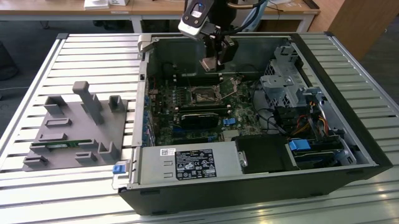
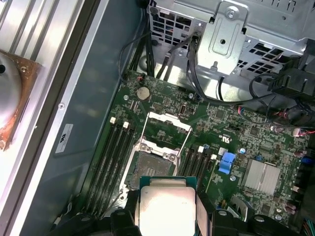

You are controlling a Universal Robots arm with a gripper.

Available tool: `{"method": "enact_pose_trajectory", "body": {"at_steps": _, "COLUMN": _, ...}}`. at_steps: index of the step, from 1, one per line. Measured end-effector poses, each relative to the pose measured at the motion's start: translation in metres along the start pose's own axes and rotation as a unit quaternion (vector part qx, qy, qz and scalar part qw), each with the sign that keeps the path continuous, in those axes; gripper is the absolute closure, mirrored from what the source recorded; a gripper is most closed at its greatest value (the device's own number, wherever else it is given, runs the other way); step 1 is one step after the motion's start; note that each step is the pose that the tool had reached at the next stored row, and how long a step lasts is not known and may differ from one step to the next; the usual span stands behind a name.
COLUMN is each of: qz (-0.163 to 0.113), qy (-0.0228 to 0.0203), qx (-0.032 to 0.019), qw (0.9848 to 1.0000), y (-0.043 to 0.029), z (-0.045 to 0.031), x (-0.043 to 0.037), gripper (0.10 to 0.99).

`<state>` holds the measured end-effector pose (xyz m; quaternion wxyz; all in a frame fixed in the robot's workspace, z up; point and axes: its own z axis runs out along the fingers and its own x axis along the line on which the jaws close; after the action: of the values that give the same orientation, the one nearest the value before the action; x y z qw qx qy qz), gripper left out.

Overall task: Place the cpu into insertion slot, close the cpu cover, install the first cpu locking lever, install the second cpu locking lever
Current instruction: 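Place the cpu into insertion slot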

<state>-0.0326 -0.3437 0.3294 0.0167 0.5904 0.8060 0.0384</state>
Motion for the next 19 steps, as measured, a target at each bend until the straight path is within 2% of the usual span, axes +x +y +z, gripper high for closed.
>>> {"method": "enact_pose_trajectory", "body": {"at_steps": 19, "qz": 0.000, "qy": 0.0000, "qx": 0.0002, "qw": 1.0000, "y": -0.0005, "z": 0.0059, "x": -0.0001, "gripper": 0.545}}
